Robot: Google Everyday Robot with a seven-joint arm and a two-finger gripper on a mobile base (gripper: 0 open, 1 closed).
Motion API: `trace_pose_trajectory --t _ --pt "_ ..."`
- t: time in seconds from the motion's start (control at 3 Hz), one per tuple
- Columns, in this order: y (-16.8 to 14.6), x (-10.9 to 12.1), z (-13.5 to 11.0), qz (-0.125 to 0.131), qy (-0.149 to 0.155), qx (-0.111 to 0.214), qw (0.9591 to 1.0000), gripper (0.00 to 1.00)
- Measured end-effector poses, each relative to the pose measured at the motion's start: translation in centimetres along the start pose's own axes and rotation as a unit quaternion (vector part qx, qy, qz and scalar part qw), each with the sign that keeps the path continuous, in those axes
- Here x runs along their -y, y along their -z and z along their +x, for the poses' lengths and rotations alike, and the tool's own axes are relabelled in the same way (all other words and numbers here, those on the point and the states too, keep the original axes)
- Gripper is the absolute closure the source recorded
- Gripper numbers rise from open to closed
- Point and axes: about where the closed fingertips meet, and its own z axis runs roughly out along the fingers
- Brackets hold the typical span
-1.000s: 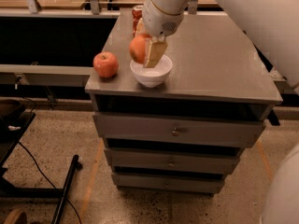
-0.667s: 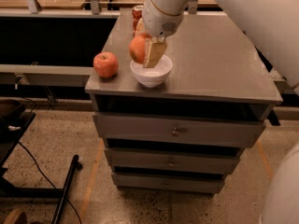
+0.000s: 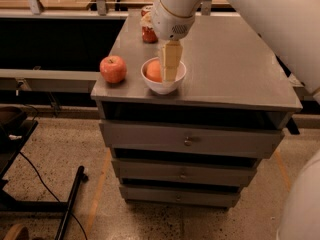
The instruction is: Place orange into white bowl
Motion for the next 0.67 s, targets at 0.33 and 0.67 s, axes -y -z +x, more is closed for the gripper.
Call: trace_pose_trajectory --t 0.33,0.67 --pt "-0.01 0.0 0.0 0.0 0.0 0.0 1.0 0.0" --pt "0.18 -0.18 0.93 0.002 -0.01 0.001 1.0 0.0"
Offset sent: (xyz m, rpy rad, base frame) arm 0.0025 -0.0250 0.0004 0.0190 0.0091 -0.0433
